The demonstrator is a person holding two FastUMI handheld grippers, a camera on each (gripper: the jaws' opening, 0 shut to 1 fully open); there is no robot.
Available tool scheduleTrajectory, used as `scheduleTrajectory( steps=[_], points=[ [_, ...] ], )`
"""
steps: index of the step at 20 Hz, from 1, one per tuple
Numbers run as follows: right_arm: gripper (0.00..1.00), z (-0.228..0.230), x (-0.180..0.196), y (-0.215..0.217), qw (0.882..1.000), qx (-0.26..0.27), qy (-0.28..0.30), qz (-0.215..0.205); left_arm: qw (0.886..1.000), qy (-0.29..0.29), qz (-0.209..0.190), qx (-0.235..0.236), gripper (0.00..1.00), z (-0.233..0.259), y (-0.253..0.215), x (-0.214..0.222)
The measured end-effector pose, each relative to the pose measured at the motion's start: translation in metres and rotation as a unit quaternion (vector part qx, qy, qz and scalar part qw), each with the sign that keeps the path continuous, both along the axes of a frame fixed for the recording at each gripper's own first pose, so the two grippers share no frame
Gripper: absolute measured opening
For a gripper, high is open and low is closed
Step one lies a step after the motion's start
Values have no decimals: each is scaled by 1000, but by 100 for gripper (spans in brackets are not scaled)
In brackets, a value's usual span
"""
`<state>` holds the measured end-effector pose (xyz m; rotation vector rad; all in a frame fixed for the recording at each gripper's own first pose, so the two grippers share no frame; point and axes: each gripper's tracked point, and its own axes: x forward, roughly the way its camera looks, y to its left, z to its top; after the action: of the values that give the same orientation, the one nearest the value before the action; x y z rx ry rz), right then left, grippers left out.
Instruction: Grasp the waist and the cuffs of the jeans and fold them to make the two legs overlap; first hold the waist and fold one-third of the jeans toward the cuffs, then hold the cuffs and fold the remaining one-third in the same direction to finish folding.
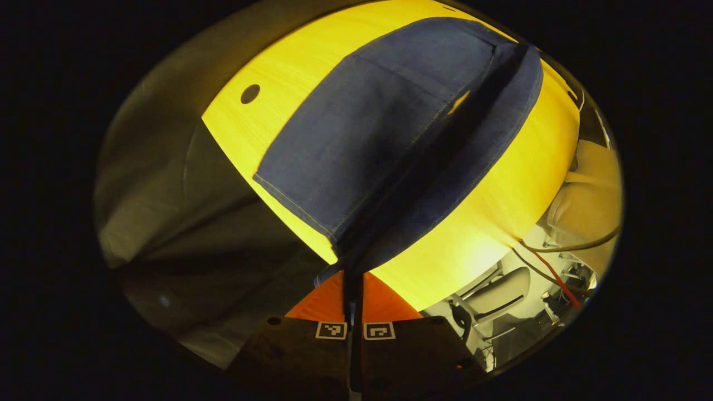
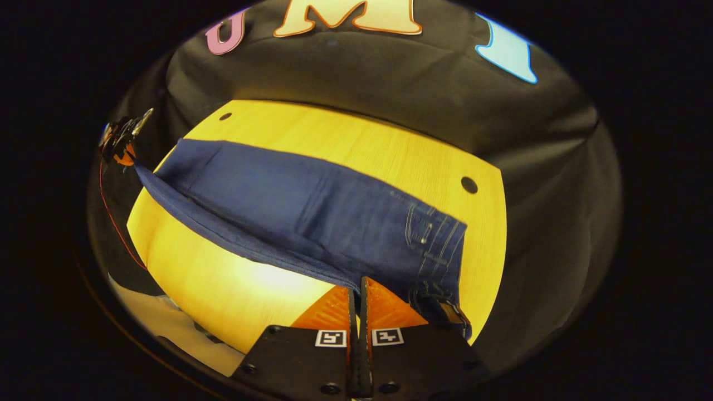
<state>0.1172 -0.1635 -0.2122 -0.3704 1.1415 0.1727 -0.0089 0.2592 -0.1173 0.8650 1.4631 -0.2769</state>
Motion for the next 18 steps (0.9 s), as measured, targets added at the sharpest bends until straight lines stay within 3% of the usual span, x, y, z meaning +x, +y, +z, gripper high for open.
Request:
scheduleTrajectory(
  steps=[4,9,13,18],
  points=[
    [3,-14,61,2,1000,2,3,4,999,-26,-3,22,0,-3,6,56],
    [3,-86,139,-2,997,54,-6,-53,991,-119,58,18,0,-38,20,148],
    [3,-143,164,-8,996,61,-9,-57,974,-193,118,20,0,-77,20,203],
    [5,-157,168,-12,996,66,-9,-53,960,-231,155,29,1,-105,33,212]
  ],
)
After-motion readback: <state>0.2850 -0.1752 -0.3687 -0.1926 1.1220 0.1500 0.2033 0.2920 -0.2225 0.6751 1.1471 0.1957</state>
